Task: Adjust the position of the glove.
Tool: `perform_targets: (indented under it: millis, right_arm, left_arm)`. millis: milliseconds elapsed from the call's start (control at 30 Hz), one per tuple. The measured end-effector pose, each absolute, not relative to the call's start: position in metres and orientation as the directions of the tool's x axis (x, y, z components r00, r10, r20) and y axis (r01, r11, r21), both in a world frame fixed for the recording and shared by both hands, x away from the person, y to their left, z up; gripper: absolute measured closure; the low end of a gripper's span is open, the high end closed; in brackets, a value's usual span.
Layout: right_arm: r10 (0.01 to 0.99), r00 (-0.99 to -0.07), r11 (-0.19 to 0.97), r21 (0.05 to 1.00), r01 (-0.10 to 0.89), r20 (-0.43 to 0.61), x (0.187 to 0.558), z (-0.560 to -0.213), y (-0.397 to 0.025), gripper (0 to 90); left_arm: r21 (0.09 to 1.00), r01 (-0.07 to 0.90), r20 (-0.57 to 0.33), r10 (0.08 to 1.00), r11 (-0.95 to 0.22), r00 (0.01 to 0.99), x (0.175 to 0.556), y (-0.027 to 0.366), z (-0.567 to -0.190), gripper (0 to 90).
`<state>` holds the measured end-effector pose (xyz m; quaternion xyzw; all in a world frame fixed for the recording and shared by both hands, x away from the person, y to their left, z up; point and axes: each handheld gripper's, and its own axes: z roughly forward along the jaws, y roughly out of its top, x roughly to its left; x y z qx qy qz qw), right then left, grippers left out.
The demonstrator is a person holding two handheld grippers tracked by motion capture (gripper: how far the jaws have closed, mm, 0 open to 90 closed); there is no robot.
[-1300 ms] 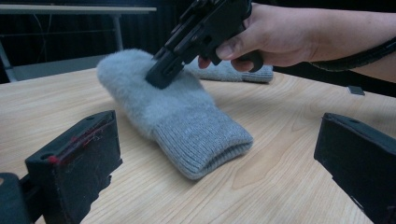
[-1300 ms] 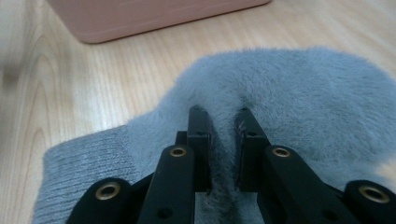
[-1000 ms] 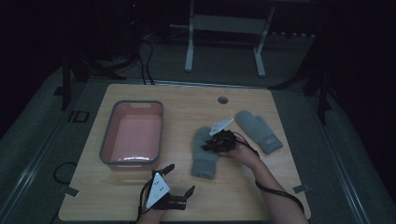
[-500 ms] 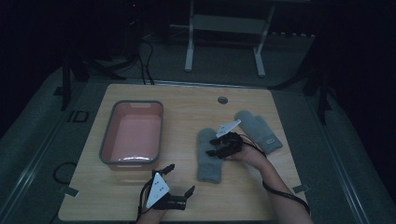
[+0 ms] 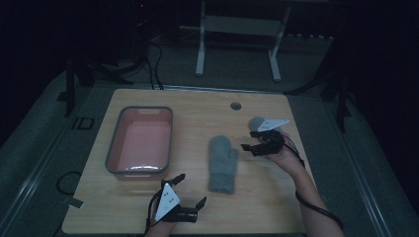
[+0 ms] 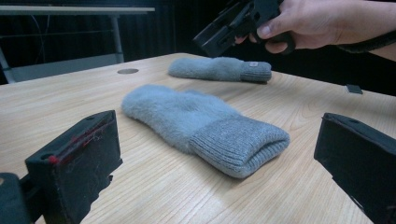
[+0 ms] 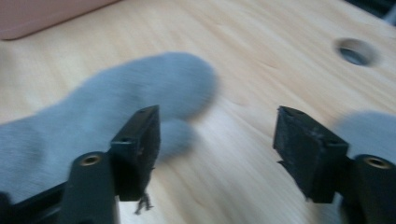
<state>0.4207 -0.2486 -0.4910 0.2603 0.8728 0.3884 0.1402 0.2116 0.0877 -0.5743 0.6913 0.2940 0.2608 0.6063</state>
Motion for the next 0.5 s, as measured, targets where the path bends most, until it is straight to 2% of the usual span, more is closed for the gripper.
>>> perform_targets:
  millis: [167, 233, 300, 500]
  right_arm:
    - [0.673, -0.738, 0.515, 0.744, 0.426, -0.044, 0.429, -0.494, -0.277, 30.8]
    - [0.718, -0.695, 0.492, 0.737, 0.464, -0.041, 0.434, -0.496, -0.288, 40.3]
    - [0.759, -0.65, 0.458, 0.738, 0.495, -0.035, 0.439, -0.497, -0.3, 44.3]
    - [0.819, -0.572, 0.431, 0.711, 0.556, -0.049, 0.453, -0.511, -0.322, 40.0]
  left_arm:
    - [0.992, 0.09, 0.002, 0.722, -0.089, 0.692, 0.212, 0.088, -0.574, 0.7]
    - [0.992, 0.089, 0.003, 0.722, -0.09, 0.692, 0.212, 0.088, -0.574, 0.7]
    - [0.992, 0.088, 0.005, 0.721, -0.091, 0.693, 0.212, 0.088, -0.574, 0.7]
    - [0.992, 0.087, 0.005, 0.719, -0.092, 0.695, 0.212, 0.088, -0.574, 0.7]
